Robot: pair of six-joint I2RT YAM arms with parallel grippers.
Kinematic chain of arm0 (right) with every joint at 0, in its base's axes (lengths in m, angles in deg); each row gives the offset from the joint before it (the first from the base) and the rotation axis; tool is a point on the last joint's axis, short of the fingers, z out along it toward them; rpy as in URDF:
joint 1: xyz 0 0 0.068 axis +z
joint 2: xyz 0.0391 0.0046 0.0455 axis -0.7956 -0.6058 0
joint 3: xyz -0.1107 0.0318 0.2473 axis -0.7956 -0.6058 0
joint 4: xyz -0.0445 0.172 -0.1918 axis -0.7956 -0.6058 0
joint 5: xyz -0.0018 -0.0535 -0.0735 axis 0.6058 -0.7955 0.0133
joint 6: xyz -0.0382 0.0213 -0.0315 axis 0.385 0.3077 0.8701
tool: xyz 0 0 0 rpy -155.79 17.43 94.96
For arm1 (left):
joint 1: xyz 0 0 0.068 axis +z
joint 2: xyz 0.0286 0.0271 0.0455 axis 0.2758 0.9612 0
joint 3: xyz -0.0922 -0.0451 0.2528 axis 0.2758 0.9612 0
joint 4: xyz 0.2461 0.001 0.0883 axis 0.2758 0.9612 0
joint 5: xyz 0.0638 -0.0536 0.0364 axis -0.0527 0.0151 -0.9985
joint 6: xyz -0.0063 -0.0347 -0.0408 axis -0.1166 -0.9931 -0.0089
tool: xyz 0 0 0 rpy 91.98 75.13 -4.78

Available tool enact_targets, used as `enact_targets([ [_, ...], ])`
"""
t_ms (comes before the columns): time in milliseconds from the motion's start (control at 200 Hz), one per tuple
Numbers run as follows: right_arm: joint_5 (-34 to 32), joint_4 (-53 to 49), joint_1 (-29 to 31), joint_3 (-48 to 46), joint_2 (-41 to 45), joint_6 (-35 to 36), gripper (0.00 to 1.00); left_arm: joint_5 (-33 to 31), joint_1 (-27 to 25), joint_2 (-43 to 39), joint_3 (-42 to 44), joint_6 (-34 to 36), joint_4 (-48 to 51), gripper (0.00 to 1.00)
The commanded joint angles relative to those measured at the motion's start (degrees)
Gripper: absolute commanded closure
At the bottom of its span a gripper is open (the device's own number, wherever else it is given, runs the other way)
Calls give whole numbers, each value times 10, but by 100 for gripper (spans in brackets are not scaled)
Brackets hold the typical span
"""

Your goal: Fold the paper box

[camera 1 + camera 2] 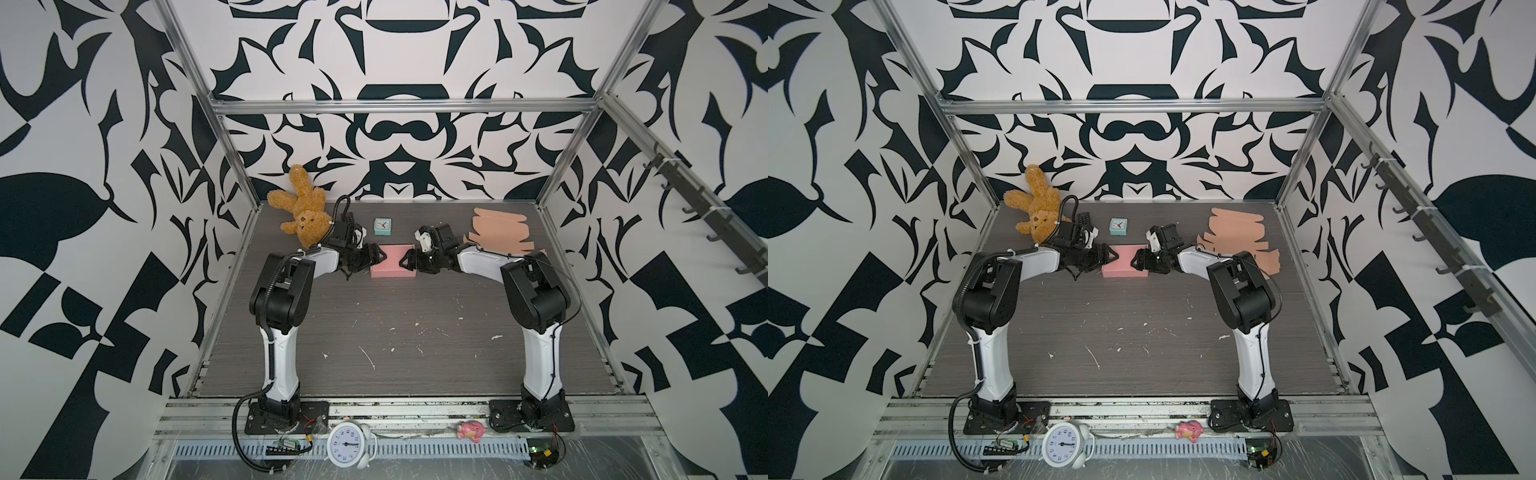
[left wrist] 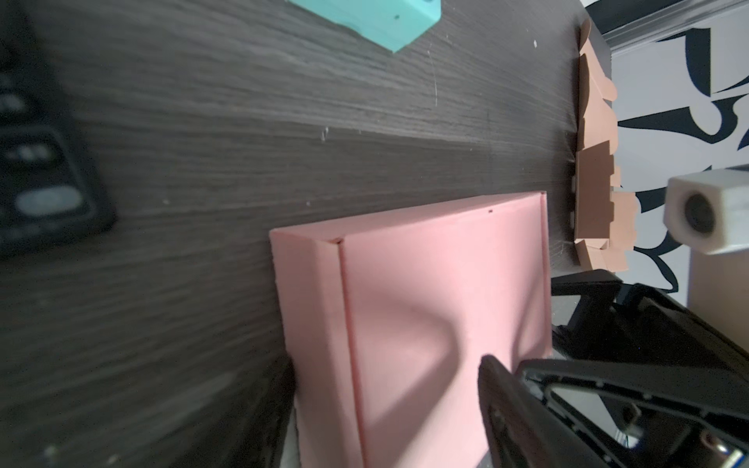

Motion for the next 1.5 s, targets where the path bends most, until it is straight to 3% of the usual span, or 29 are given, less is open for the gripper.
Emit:
enact_targets([
  [0,68,46,17,44,-17,-17,30,68,-16,29,-36,-1,-21,26],
  [370,66,48,2,68,-38,-23,26,71,-5,58,-66,-7,-20,22],
  [435,64,47,1,66,-38,-23,20,69,-3,59,-63,-10,-20,19],
  [540,52,57,1,53,-31,-29,2,57,-2,54,-51,-17,-29,16],
  [930,25,59,-5,34,-11,-32,1,36,20,33,-14,-40,-49,1],
  [1495,-32,19,-8,10,37,-7,1,28,39,-12,30,-39,-49,0],
])
